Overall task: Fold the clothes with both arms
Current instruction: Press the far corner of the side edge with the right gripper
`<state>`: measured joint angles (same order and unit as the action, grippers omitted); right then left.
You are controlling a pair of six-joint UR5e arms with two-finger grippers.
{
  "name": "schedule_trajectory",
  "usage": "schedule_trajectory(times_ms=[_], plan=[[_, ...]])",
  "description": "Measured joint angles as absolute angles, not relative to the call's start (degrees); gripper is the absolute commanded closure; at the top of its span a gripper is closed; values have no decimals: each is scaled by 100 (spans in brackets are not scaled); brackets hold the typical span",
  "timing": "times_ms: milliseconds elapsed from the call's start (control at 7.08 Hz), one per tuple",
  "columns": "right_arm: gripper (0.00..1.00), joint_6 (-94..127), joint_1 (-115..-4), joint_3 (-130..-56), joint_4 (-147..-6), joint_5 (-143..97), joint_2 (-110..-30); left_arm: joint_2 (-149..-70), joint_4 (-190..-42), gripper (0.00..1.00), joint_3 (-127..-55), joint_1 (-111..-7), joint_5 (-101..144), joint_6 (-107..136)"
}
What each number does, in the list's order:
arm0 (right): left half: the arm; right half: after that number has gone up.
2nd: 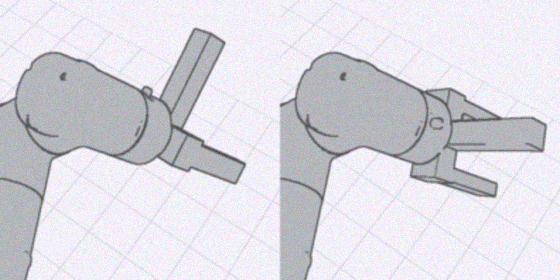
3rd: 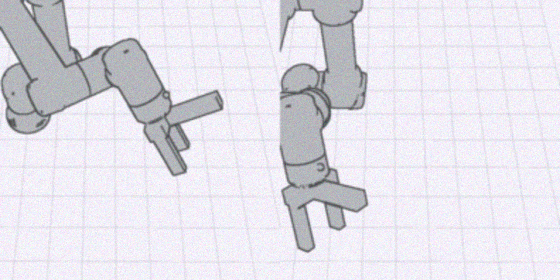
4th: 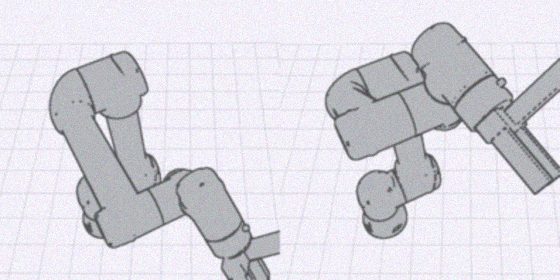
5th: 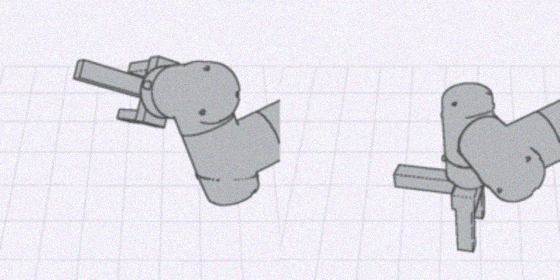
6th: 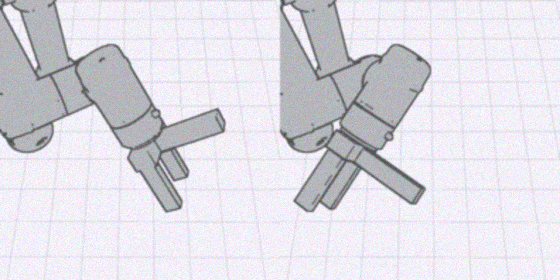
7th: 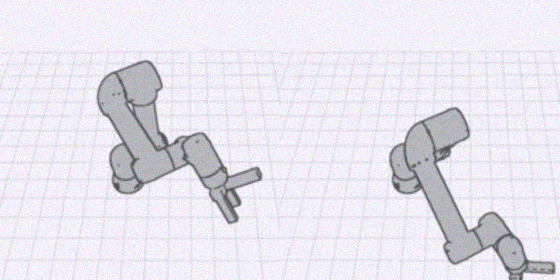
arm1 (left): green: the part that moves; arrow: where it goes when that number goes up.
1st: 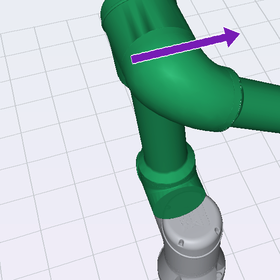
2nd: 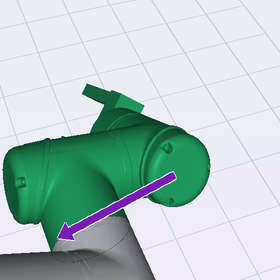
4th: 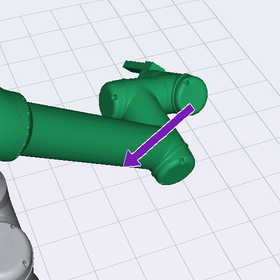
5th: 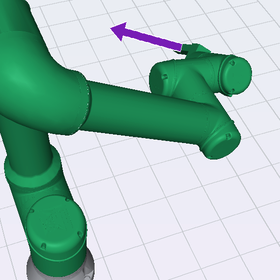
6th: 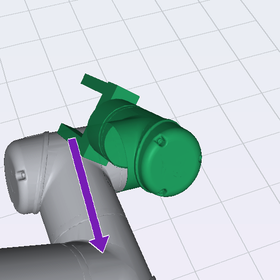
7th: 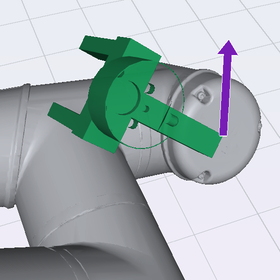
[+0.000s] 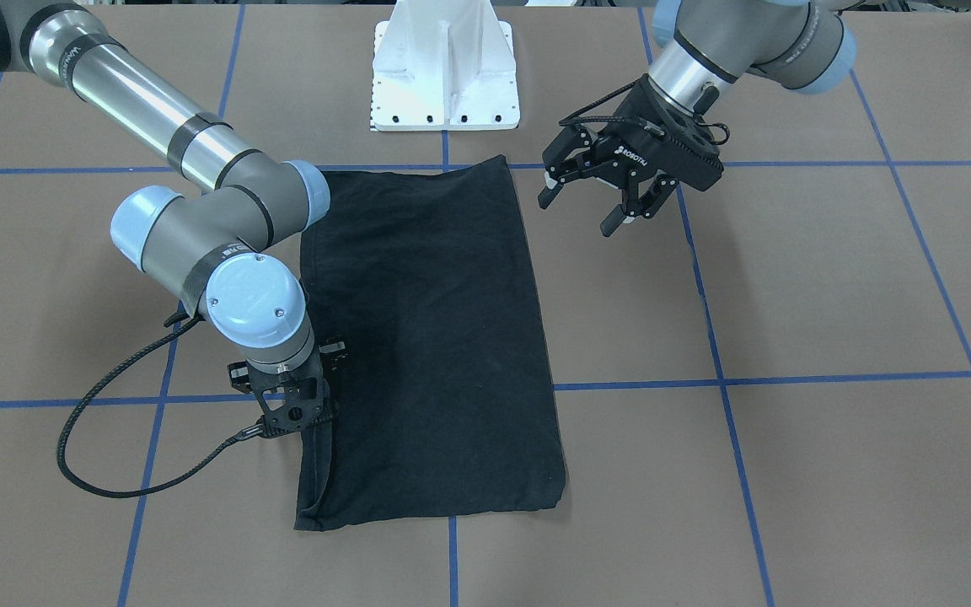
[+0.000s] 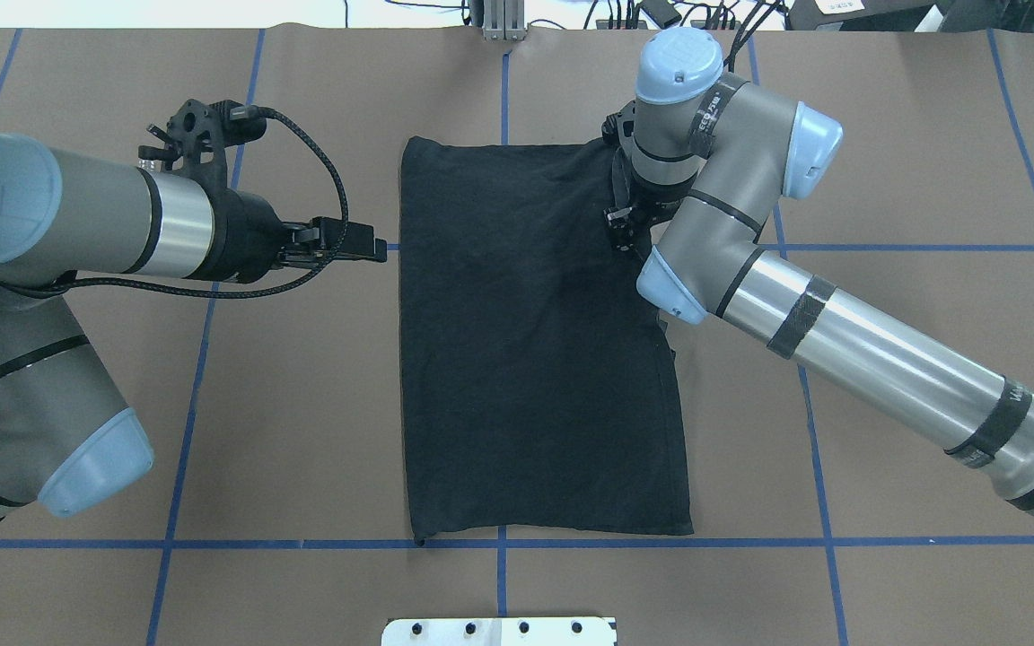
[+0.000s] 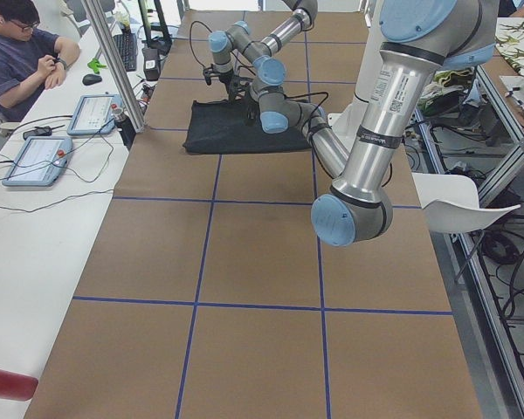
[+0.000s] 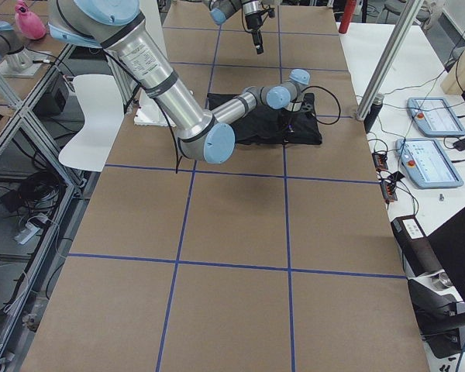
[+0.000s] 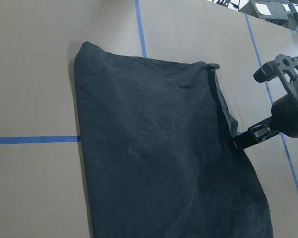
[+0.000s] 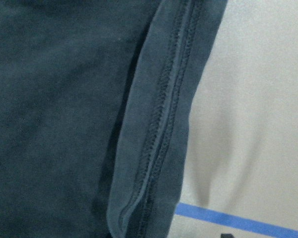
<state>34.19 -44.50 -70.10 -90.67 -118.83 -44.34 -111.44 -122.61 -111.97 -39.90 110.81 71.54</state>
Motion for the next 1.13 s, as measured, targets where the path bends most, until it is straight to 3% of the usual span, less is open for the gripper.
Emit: schedule_trajectory(times_ms=[1131], plan=[[25,3206,-4800,-6788,-9066,-12142,-4433,-11206,-12261,0,-11191,-3990,11074,7136]])
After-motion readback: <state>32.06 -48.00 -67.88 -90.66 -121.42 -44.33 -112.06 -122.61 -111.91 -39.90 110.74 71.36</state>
